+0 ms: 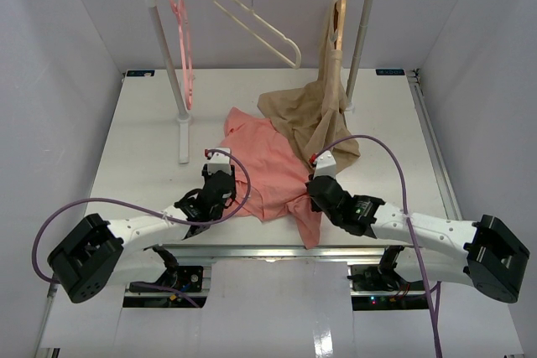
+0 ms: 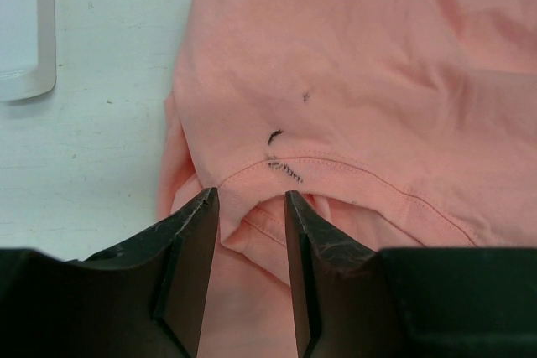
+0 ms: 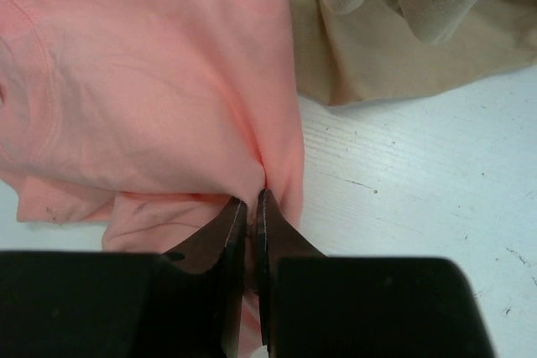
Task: Place the t-shirt on the hanger
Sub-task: Pick up the T-shirt from the center of the board.
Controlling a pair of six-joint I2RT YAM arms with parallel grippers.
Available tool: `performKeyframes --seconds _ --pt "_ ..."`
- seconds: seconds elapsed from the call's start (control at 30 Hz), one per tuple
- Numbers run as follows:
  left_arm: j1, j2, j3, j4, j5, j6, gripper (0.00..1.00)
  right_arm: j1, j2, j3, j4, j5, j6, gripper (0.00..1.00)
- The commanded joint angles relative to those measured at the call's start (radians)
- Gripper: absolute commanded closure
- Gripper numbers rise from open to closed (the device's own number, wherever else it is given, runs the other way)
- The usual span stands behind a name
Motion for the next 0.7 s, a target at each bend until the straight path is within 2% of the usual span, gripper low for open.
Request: performKeyframes --seconds 0.0,0.2,0.43,0.57,0.67 --pt "0.004 0.031 0.034 -0.035 0.0 -0.016 0.5 -0.007 -0.042 -0.016 0.027 0.052 0.009 0.92" --pt "0.004 0.1 0.062 -0.04 0.008 -0.003 0.49 -0.009 -0.055 -0.021 0.036 0.047 0.003 0.92" --pt "0.003 0.091 0.051 -0.024 0.001 0.008 0.49 -0.009 -0.046 -0.018 0.037 0.037 0.0 0.92" --pt "0.004 0.128 0.073 -0.034 -0.013 0.007 0.52 -0.009 -0.051 -0.019 0.044 0.028 0.0 0.92" --pt "0.004 0.139 0.08 -0.031 -0.017 0.012 0.6 -0.009 -0.054 -0.019 0.048 0.02 -0.001 0.92"
